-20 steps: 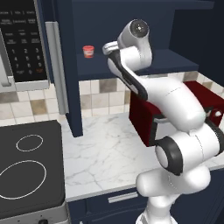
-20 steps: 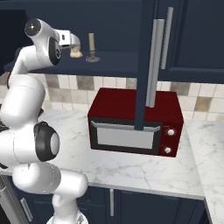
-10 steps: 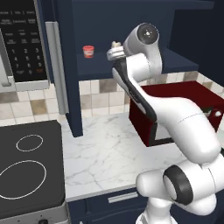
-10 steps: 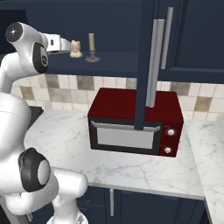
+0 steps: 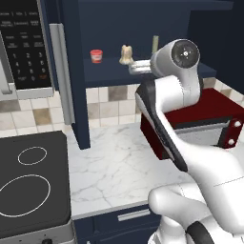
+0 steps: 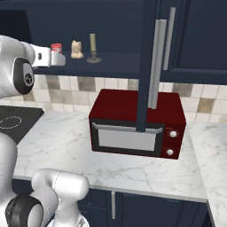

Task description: Pick the candle and candle from the dining table and place them in the open cabinet. Close the cabinet after placing the objects.

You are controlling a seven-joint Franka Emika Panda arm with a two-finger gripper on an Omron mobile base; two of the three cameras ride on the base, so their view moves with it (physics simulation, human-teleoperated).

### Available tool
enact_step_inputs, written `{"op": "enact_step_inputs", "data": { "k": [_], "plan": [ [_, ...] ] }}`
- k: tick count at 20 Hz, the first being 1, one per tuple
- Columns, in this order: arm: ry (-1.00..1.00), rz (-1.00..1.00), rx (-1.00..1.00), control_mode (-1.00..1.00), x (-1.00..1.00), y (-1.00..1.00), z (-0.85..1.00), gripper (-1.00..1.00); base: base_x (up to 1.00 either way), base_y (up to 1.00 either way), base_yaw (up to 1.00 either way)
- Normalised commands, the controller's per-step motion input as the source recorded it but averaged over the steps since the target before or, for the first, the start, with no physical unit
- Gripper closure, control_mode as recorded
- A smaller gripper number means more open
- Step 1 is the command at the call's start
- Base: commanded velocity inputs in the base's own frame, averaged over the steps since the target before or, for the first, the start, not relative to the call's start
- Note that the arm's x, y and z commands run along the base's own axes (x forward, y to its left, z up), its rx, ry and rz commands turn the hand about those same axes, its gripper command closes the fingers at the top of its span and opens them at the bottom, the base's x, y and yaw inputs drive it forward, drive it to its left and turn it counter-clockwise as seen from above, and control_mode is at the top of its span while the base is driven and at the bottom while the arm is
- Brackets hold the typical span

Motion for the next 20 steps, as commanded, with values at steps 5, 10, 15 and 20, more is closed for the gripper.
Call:
{"op": "enact_step_inputs", "data": {
  "k": [5, 10, 15, 20],
  "plan": [
    [-0.07, -0.01, 0.12, -1.00, -0.99, -0.33, 0.00, -1.00, 0.00, 0.00, 0.00],
    [-0.03, 0.00, 0.13, -1.00, -0.85, -0.35, 0.00, -1.00, 0.00, 0.00, 0.00],
    [0.01, 0.00, 0.14, -1.00, -0.70, -0.14, 0.00, -1.00, 0.00, 0.00, 0.00],
    [0.04, 0.00, 0.11, -1.00, -0.48, 0.00, 0.00, -1.00, 0.00, 0.00, 0.00]
  ]
}}
